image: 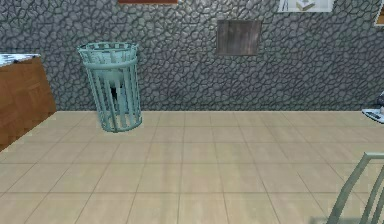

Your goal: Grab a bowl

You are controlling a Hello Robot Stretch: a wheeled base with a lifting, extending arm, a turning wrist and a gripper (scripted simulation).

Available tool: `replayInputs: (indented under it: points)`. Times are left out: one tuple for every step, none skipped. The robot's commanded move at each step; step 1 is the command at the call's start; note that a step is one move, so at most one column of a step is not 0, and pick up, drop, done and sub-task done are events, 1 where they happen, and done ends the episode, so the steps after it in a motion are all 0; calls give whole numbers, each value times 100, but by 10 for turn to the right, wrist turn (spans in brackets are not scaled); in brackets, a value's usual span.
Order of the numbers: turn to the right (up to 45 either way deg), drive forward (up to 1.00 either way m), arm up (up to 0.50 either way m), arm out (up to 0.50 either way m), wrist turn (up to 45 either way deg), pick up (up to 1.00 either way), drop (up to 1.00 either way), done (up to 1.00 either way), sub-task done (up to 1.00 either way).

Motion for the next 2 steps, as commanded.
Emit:
replayInputs:
  points:
    - [0, 0, 0, 0, 450, 0, 0, 0, 0]
    - [0, 0, 0, 0, 450, 0, 0, 0, 0]
